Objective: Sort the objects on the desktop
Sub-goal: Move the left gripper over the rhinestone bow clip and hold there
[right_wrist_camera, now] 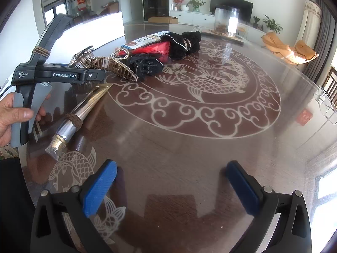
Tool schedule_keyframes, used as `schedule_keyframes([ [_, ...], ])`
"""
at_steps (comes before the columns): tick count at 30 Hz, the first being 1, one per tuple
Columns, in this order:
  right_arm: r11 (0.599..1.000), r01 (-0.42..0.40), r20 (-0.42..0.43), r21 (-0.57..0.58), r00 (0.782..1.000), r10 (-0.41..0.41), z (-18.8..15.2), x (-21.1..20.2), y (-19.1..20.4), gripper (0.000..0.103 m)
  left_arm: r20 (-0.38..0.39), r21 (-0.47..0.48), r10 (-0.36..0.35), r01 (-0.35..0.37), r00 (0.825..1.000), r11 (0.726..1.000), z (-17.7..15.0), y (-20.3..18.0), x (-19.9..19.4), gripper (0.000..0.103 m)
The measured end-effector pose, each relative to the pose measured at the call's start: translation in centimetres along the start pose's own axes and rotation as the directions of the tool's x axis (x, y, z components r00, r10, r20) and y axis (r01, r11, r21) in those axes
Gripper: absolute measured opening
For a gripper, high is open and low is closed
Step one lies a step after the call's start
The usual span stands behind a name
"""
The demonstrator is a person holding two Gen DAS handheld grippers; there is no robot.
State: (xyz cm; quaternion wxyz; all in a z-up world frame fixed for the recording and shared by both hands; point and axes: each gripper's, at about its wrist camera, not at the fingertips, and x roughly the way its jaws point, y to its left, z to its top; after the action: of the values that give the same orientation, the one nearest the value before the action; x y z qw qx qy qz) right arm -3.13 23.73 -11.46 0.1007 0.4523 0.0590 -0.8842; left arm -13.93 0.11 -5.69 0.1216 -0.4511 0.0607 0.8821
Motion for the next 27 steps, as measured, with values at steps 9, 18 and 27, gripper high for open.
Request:
schedule_keyframes([
  [9,1.000,0.000,0.000,0.000,1.000,0.000,0.00,0.00,0.03,0.103,0.000,0.000,0.000,0.000,1.000,1.000,0.04,-0.03,0.23,0.103],
  [18,1.000,0.000,0.000,0.000,1.000,0.000,-0.01,-0.02,0.03,0.103,0.000,0.000,0.000,0.000,1.000,1.000,0.00,-0.01,0.23,0.103],
  [27,1.000,0.000,0.000,0.000,1.000,0.000,-0.01,-0.03,0.03,0.103,0.000,0.001,0.000,0.000,1.000,1.000,-0.02,0.04,0.19,0.103],
])
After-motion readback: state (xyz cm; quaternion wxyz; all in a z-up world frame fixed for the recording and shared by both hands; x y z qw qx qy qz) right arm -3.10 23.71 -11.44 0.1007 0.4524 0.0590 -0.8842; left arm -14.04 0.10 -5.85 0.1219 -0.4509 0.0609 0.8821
